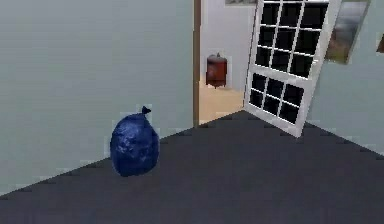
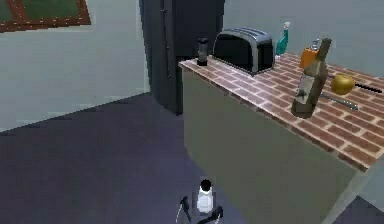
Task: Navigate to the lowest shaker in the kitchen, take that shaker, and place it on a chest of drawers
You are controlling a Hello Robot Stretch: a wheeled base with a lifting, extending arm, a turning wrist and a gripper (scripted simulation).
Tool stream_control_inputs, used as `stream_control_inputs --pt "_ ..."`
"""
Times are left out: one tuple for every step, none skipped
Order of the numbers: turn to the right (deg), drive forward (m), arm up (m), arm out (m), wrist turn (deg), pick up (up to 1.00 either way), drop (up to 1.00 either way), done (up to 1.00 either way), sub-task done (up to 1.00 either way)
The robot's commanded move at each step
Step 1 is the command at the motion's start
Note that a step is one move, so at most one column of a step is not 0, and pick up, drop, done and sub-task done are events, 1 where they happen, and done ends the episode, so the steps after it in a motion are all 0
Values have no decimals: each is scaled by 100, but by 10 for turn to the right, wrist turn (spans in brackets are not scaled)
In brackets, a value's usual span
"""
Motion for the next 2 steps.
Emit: stream_control_inputs --pt "450 0 0 0 0 0 0 0 0" --pt "60 0 0 0 0 0 0 0 0"
